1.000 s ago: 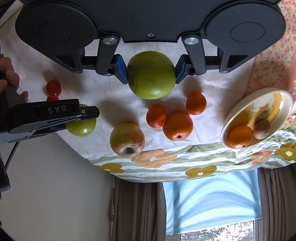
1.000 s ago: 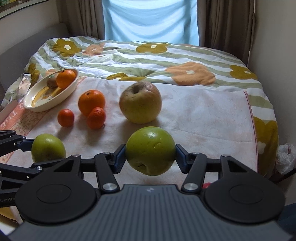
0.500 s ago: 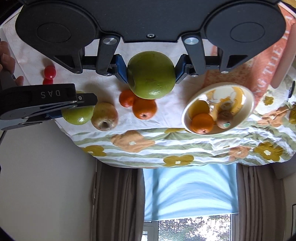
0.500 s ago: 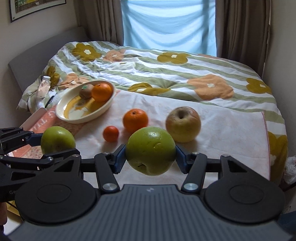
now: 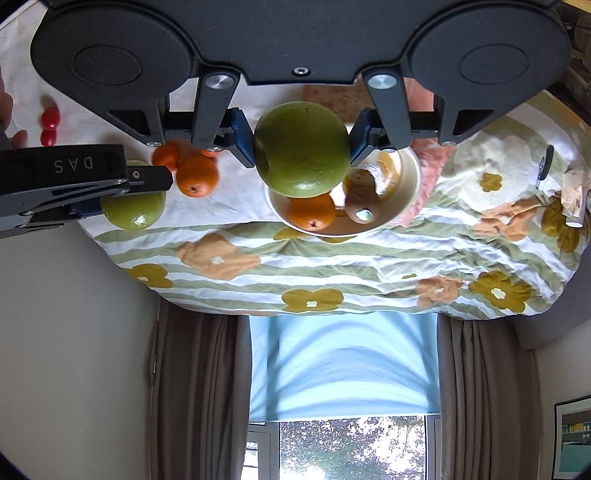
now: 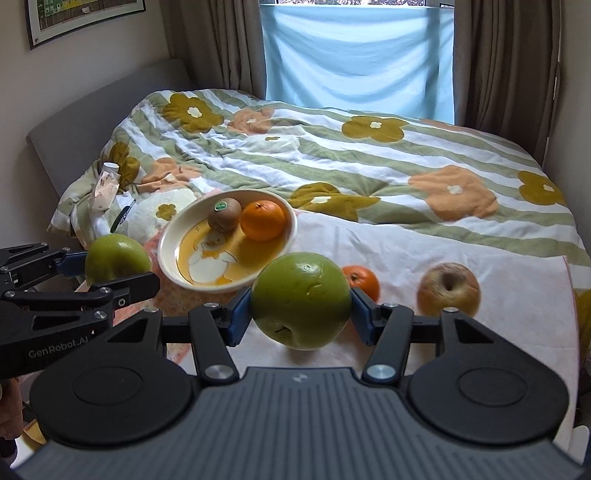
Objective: Organize fruits
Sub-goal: 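Carry both green apples over the duck bowl with both tools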
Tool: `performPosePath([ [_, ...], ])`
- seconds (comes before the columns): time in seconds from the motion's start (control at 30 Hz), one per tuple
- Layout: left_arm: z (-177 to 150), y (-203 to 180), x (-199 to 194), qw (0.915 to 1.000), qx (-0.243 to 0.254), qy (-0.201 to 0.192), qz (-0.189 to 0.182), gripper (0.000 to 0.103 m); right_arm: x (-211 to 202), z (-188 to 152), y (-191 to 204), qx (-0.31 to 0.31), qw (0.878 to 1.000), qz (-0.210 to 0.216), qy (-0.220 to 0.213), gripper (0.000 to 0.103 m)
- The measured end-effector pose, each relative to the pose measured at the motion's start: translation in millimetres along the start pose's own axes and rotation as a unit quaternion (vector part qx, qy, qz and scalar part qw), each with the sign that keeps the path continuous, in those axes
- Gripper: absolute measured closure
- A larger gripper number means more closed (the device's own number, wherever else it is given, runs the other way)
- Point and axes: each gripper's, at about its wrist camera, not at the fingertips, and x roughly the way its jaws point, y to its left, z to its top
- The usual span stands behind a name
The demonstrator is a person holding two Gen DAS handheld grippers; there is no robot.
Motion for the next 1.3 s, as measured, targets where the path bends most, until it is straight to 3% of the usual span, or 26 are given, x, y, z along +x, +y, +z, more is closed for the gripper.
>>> performPosePath([
  [0.37,26,59,52,0.9997,0.023,0.000,-0.006,0.046,56,31,35,0.014,1.000,-0.009,0.004,0.032],
  [0.67,27,90,106,0.9980,0.054,0.021,-0.027,0.046,99,43,49,0.031,0.999,-0.038,0.015,0.032],
  [0.97,16,101,151,0.9925,0.105,0.042,-0.047,0.046,132,43,56,0.053,0.996,-0.061,0.031,0.032],
  [1.3,9,101,168,0.9884,0.131,0.052,-0.056,0.045,146,42,56,0.070,0.994,-0.079,0.038,0.032],
])
